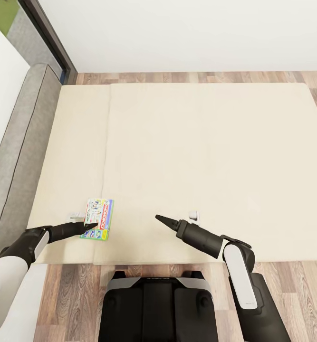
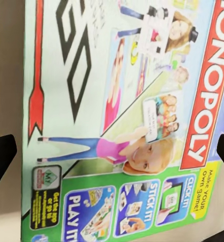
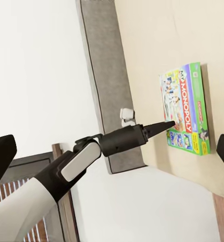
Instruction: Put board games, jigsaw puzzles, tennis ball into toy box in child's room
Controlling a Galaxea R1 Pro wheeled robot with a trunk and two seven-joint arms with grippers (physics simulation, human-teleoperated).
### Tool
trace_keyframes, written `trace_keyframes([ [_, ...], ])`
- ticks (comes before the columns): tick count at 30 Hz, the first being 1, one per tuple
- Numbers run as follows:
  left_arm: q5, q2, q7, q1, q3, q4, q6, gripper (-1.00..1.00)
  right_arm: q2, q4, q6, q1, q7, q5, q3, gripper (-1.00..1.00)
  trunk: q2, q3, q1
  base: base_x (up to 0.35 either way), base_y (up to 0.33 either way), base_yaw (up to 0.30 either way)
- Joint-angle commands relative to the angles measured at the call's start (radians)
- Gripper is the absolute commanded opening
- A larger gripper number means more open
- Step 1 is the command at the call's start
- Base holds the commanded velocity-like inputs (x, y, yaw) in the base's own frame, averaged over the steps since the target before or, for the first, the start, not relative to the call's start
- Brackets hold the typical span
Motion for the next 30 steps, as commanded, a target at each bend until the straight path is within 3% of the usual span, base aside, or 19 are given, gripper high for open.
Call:
trace_keyframes([
  [1,-0.002,-0.001,-0.007,0.0,0.007,-0.001,0.009,1.0,0.001,0.0,0.004,0.0,0.004,0.003,-0.002,1.0,-0.002,-0.001,0.001,0.0,0.0,0.0],
  [17,0.001,0.001,-0.039,0.0,0.006,-0.001,0.002,1.0,0.002,0.001,0.004,-0.001,0.002,0.004,-0.001,1.0,-0.002,-0.001,0.001,0.0,0.0,0.0],
  [30,0.001,-0.001,-0.044,0.0,0.005,-0.001,0.0,1.0,0.002,0.001,0.004,-0.001,0.002,0.004,0.0,1.0,-0.002,-0.001,0.001,0.0,-0.095,0.0],
])
